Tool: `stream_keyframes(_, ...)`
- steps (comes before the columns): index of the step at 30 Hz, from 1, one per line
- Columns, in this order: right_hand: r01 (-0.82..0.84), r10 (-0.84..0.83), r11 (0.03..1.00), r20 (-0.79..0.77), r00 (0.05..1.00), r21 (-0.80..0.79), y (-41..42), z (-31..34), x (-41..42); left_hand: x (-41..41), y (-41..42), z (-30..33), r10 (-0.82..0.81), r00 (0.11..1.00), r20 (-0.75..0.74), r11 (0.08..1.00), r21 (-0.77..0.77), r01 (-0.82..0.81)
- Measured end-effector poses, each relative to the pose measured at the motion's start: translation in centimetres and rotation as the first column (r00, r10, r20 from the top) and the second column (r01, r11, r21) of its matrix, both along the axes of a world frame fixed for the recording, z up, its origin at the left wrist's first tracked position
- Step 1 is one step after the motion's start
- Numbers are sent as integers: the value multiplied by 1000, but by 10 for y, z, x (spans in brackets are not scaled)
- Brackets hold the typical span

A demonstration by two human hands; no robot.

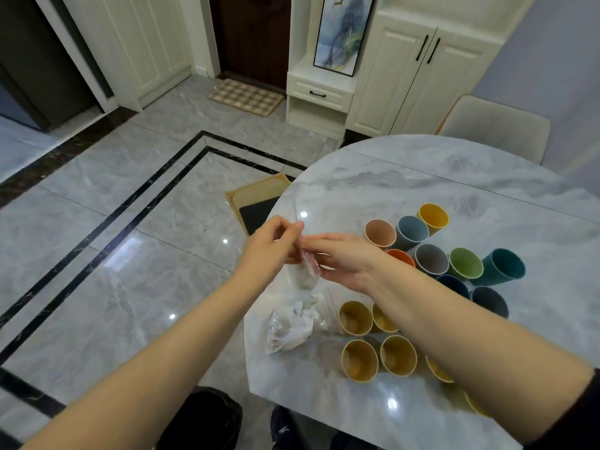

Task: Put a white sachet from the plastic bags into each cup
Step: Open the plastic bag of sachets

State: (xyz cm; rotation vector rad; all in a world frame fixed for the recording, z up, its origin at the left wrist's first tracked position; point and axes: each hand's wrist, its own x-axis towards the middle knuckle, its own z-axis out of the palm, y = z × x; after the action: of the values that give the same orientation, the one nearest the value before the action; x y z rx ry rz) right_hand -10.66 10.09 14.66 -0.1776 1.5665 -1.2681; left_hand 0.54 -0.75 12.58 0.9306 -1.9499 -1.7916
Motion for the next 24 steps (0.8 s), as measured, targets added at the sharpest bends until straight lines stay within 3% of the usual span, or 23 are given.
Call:
stream_keyframes(3, 72, -76, 996, -89, 993, -56, 18, 19, 8, 1, 12, 27, -68, 998, -16, 982, -179, 64)
stream_keyframes(6, 150, -168, 982, -159, 973, -115, 37, 31, 14, -3, 25, 44, -119, 992, -47, 974, -198, 108)
stream_keyframes(12, 194, -223, 965, -163, 961, -177, 64, 42, 6, -15, 45, 58, -202, 976, -81, 978, -65, 197)
stream_keyframes(19, 166, -192, 970, -143, 971, -176, 88, 51, -15, -34, 69, 61, -231, 966, -113, 934, 252, 253)
stream_keyframes(24, 133, -142, 972, -30, 989, -195, 97, 51, -31, -58, 88, 57, -196, 973, -123, 938, 267, 222)
